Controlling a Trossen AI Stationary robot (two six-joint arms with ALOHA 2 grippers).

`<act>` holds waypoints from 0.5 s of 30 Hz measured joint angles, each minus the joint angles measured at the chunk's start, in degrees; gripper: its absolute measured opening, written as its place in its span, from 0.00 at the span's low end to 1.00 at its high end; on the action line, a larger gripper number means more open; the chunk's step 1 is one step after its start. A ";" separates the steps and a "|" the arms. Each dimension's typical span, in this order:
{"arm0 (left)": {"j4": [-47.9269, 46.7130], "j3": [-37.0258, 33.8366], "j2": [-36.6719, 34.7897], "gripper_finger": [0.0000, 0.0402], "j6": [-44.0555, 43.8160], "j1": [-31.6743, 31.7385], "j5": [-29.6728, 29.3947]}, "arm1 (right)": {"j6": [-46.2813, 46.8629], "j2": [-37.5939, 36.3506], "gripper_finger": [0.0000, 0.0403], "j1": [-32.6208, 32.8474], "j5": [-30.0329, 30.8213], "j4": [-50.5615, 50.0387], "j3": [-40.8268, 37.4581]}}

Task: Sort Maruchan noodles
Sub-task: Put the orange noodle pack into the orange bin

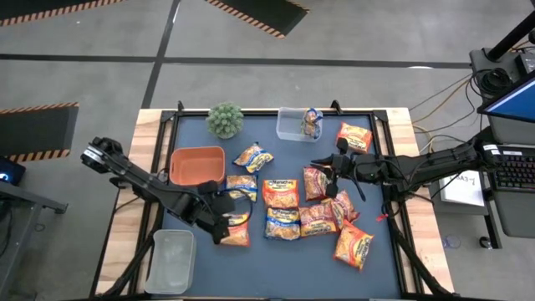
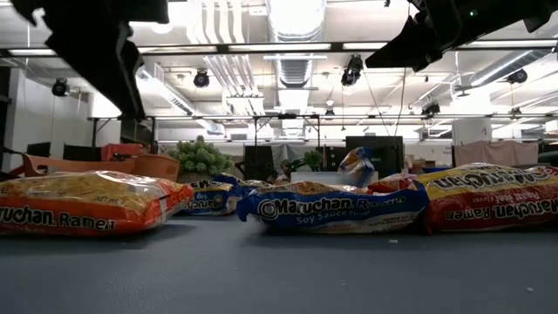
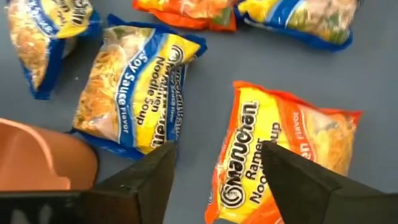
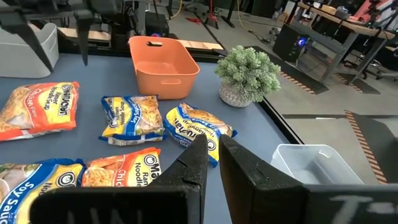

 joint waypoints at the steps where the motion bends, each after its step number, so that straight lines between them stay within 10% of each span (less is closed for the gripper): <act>1: 0.83 -0.88 0.00 0.57 0.23 -0.18 0.04 | 0.00 -0.02 0.08 -0.01 0.00 0.00 0.00; 15: 23.40 -19.37 -12.80 0.50 -6.16 -2.43 -1.51 | -0.39 -0.02 0.08 0.00 -0.01 0.00 0.00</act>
